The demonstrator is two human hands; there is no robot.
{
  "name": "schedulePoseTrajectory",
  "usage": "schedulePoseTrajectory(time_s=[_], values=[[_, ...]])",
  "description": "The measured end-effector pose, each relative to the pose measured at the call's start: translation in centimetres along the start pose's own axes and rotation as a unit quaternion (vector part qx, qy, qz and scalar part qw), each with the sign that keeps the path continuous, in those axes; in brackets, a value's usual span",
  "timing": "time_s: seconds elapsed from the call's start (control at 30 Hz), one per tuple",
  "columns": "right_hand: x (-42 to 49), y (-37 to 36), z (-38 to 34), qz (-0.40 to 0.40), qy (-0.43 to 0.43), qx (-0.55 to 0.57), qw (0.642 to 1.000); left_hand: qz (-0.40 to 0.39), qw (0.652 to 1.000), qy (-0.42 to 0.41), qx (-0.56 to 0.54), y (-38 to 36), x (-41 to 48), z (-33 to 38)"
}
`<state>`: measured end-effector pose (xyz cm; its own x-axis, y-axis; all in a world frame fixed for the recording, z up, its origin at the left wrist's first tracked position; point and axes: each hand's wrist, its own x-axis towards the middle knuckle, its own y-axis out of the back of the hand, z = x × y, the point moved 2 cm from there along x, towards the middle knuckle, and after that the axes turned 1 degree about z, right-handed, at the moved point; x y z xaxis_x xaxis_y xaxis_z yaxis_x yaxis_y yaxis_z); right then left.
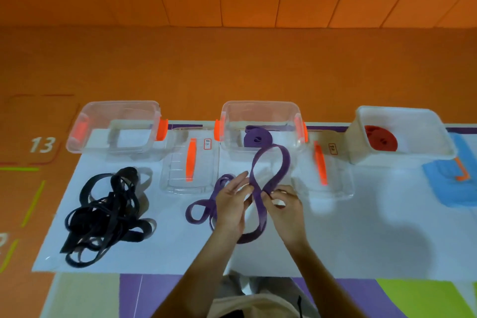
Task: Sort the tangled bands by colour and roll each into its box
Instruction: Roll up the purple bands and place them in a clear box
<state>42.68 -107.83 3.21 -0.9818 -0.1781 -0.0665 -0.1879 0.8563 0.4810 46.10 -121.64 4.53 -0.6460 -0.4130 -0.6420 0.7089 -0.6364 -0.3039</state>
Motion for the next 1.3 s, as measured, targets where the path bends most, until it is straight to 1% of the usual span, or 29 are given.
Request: schedulePoseTrajectory(time_s=[0.07, 0.1, 0.17, 0.23, 0.3, 0.37, 0.43, 0.5, 0.6, 0.7, 0.77, 0.8, 0.83, 0.87, 0.9, 0.93, 0.97, 1.0, 1.07, 1.13, 1.17, 1.23, 1.3], values=[[0.8, 0.1, -0.2, 0.007, 0.026, 0.007, 1.000, 0.031, 0.994, -0.081, 0.067, -0.8, -0.7, 0.8], [1.1, 0.3, -0.3, 0.003, 0.026, 0.023, 0.999, 0.052, 0.986, -0.121, 0.106, -1.1, -1.0, 1.2], [1.4, 0.8, -0.4, -0.014, 0.048, 0.004, 0.999, 0.115, 0.960, -0.188, 0.171, -1.3, -1.6, 1.8], [1.9, 1.4, -0.3, -0.009, 0.119, -0.072, 0.990, 0.164, 0.943, -0.235, 0.168, -1.6, -2.3, 2.4], [2.4, 2.0, -0.6, -0.003, 0.190, -0.124, 0.974, 0.173, 0.933, -0.265, 0.171, -2.0, -2.3, 2.6], [2.9, 2.5, -1.4, 0.011, 0.262, -0.161, 0.952, 0.141, 0.932, -0.271, 0.198, -2.7, -2.5, 2.6], [3.1, 2.6, -2.1, 0.015, 0.324, -0.191, 0.926, 0.074, 0.948, -0.239, 0.199, -3.4, -2.4, 2.1], [3.1, 2.6, -2.4, -0.010, 0.357, -0.205, 0.911, 0.010, 0.958, -0.210, 0.197, -3.8, -2.3, 1.8], [3.4, 2.7, -1.9, -0.042, 0.358, -0.184, 0.914, -0.038, 0.961, -0.207, 0.181, -3.4, -1.9, 2.0], [3.2, 2.5, -1.6, -0.084, 0.351, -0.165, 0.918, -0.040, 0.958, -0.219, 0.183, -2.7, -1.7, 2.4], [3.2, 2.4, -1.3, -0.120, 0.352, -0.157, 0.915, -0.026, 0.946, -0.243, 0.213, -2.5, -1.5, 2.5], [3.3, 2.4, -1.1, -0.136, 0.345, -0.143, 0.917, -0.020, 0.940, -0.253, 0.227, -2.4, -1.4, 2.5], [3.4, 2.5, -0.7, -0.156, 0.313, -0.114, 0.930, -0.015, 0.936, -0.260, 0.237, -2.3, -1.4, 2.5], [3.6, 2.7, -0.5, -0.182, 0.244, -0.060, 0.951, -0.008, 0.932, -0.265, 0.247, -2.1, -1.3, 2.5], [3.9, 3.2, -0.5, -0.199, 0.134, 0.022, 0.970, -0.001, 0.927, -0.271, 0.258, -2.0, -1.2, 2.5], [4.1, 3.6, -0.5, -0.200, 0.017, 0.108, 0.974, 0.004, 0.921, -0.277, 0.273, -1.8, -1.2, 2.4], [4.4, 3.8, -0.3, -0.185, -0.069, 0.181, 0.963, 0.005, 0.913, -0.284, 0.295, -1.7, -1.3, 2.3], [4.7, 4.1, -0.1, -0.161, -0.116, 0.229, 0.953, 0.001, 0.901, -0.291, 0.323, -1.7, -1.4, 2.1], [5.2, 4.6, -0.5, -0.120, -0.147, 0.284, 0.940, -0.013, 0.880, -0.301, 0.367, -2.0, -1.7, 1.8], [5.7, 5.0, -1.2, -0.081, -0.174, 0.335, 0.923, -0.039, 0.875, -0.307, 0.373, -2.4, -1.9, 1.6], [6.0, 5.2, -1.4, -0.064, -0.193, 0.356, 0.912, -0.051, 0.867, -0.315, 0.383, -2.6, -1.9, 1.6], [6.6, 5.9, -1.6, -0.042, -0.218, 0.377, 0.899, -0.062, 0.832, -0.337, 0.435, -2.8, -1.9, 1.6], [7.0, 6.7, -1.3, -0.025, -0.213, 0.363, 0.907, -0.065, 0.798, -0.354, 0.483, -2.6, -1.8, 1.5]])
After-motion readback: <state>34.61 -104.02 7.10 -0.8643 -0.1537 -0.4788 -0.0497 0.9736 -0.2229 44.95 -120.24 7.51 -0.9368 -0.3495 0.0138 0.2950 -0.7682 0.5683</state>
